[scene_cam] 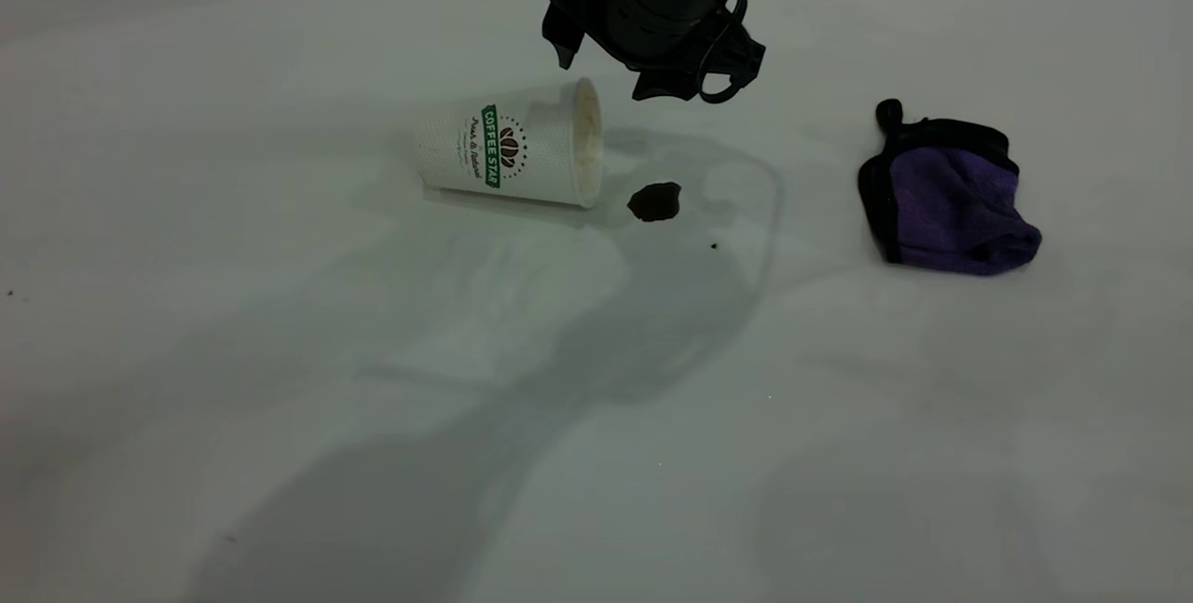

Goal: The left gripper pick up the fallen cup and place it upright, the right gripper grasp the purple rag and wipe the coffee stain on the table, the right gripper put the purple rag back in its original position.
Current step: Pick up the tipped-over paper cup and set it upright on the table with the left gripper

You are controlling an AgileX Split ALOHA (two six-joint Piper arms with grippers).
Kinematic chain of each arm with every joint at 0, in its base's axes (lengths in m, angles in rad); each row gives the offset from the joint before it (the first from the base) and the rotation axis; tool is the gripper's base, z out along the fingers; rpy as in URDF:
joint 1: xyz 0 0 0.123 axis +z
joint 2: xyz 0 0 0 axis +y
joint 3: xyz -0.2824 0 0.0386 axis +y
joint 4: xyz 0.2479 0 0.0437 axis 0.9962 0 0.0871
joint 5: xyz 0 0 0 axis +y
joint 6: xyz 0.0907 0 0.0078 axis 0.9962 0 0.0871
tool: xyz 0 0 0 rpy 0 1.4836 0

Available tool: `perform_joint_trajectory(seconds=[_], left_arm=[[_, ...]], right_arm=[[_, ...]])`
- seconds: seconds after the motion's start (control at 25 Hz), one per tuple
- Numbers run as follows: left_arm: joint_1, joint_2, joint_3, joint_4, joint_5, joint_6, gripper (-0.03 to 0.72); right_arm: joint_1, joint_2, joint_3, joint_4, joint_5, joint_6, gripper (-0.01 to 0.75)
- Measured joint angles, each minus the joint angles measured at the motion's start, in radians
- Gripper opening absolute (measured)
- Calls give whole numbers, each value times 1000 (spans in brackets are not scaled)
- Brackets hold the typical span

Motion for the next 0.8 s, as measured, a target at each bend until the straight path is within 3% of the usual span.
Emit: perform_joint_trajectory(seconds=[0.8], left_arm=[[0,62,0,53,69,-44,555]], right_arm=[[0,0,0,0,0,0,446]])
